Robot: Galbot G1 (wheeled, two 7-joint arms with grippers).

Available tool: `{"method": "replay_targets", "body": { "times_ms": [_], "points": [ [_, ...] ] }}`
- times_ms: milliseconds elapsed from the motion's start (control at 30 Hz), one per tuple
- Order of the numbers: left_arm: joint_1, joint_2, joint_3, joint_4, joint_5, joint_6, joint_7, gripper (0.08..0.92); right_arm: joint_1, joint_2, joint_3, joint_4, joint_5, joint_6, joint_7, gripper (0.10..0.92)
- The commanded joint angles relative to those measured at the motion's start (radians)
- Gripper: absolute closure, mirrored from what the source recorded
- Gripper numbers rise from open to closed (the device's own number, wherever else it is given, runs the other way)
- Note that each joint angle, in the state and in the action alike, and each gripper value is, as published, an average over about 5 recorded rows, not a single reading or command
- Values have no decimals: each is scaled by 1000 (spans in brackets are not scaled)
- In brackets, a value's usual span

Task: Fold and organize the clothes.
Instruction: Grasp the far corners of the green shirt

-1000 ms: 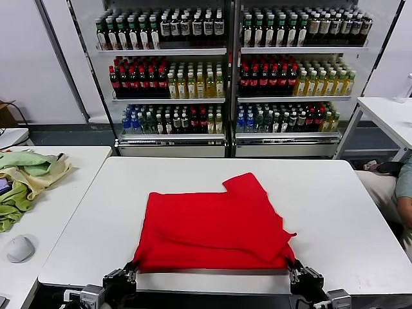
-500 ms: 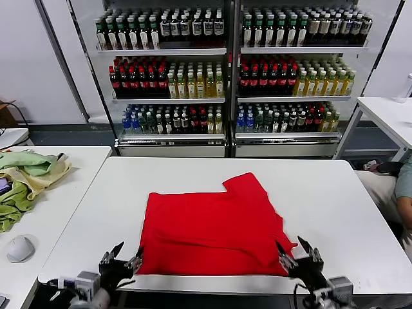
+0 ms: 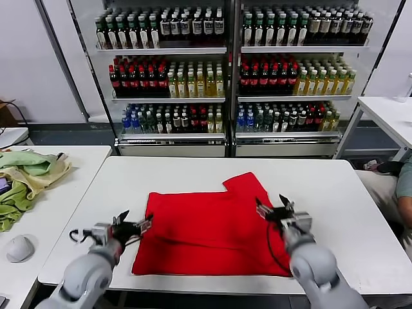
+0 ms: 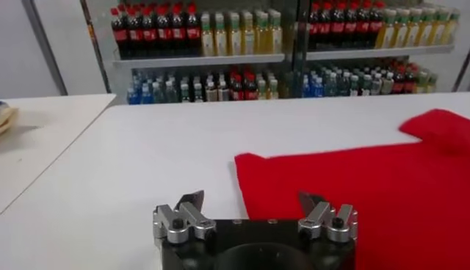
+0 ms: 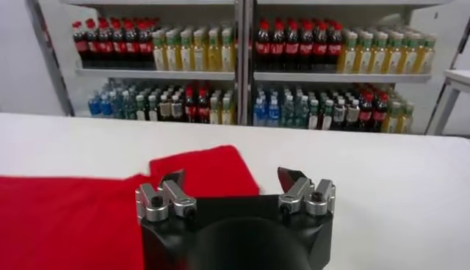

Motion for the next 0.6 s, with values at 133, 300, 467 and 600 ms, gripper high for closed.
{"method": "replay_targets", "body": {
  "times_ms": [133, 300, 467, 600],
  "points": [
    [-398, -35, 109, 401, -22, 22, 92, 177, 415, 136, -105, -495, -17, 6, 4, 203],
    [-381, -27, 103, 406, 2, 23, 147, 177, 442, 167, -103, -579, -28, 18, 2, 203],
    [-370, -34, 107, 420, 20, 23, 193, 177, 438, 171, -95, -627, -42, 30, 2, 203],
    [-357, -37, 106, 419, 40, 23, 245, 177, 432, 173, -94, -648, -44, 36, 1, 203]
  ]
}}
